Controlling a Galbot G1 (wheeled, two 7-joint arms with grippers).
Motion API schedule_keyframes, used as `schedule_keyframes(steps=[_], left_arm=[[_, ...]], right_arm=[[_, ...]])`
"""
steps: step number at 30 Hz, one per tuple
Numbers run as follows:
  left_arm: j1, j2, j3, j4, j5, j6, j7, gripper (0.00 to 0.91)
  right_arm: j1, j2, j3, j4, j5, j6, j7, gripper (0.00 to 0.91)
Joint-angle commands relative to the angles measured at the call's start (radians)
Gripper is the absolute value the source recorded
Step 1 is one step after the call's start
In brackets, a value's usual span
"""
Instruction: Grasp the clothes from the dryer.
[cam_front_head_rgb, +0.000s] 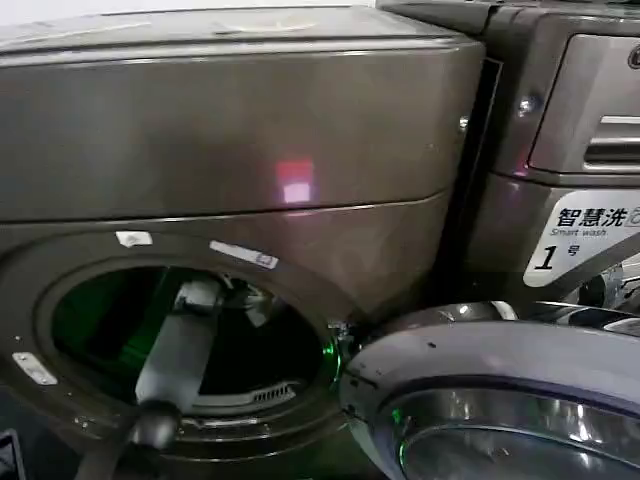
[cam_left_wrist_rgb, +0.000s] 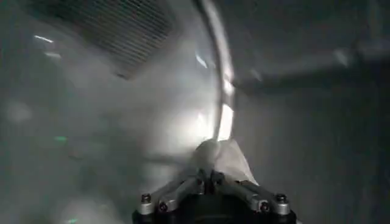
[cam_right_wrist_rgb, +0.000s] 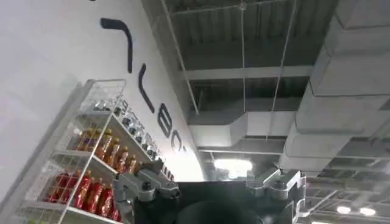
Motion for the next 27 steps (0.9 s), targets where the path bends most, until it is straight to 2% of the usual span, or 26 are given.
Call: schedule_keyframes(steps=[1, 5, 10, 13, 27], left_arm=[[0.186, -0.039, -0.086, -0.321, -0.475, -0.047, -0.387, 0.0], [0.272, -0.06, -0.095, -0.427, -0.422, -0.115, -0.501, 0.0], [0.358, -0.082, -0.074, -0.493, -0.32, -0.112, -0.619, 0.0], [0.362, -0.089, -0.062, -0.505, -0.314, -0.097, -0.625, 0.0], [0.354, -0.085, -0.052, -0.511, -0.313, -0.061, -0.615, 0.0]], right_arm=[[0.006, 0.0, -0.016, -0.001, -0.016, -0.003, -0.009, 0.907], [0.009, -0.003, -0.019, 0.0, -0.014, 0.006, -0.026, 0.907], [0.015, -0.006, -0.016, 0.0, -0.013, 0.011, -0.036, 0.907], [0.007, -0.011, -0.01, -0.011, 0.014, 0.026, -0.02, 0.907], [0.0, -0.006, 0.007, -0.014, 0.021, 0.036, -0.023, 0.907]])
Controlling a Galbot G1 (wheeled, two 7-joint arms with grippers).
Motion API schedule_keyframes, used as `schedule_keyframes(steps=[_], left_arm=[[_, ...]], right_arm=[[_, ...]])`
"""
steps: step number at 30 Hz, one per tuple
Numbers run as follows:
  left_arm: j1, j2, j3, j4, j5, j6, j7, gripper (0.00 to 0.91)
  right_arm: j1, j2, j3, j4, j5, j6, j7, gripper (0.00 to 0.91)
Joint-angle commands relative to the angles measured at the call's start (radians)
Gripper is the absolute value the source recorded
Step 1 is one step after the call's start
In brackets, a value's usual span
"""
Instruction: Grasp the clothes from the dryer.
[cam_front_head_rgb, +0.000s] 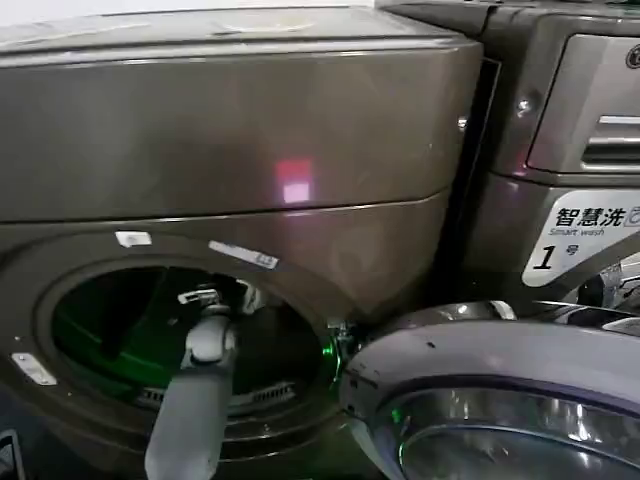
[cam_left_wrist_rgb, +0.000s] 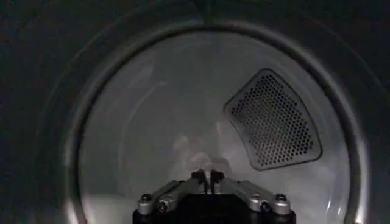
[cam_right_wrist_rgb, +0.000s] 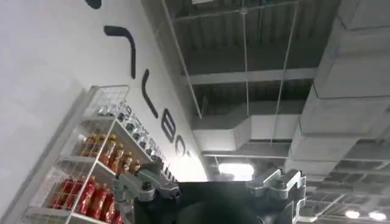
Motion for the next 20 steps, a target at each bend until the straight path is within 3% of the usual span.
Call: schedule_keyframes(steps=[1, 20], left_arm=[[0.027, -0.003, 0.0, -0.034, -0.001, 0.006, -0.039, 0.0], [0.028, -0.001, 0.006, -0.048, -0.001, 0.016, 0.0, 0.0]], right_arm=[[0.001, 0.006, 0.004, 0.006, 0.008, 0.005, -0.01, 0.907], [-0.012, 0.004, 0.028, 0.008, 0.008, -0.008, -0.02, 0.907]])
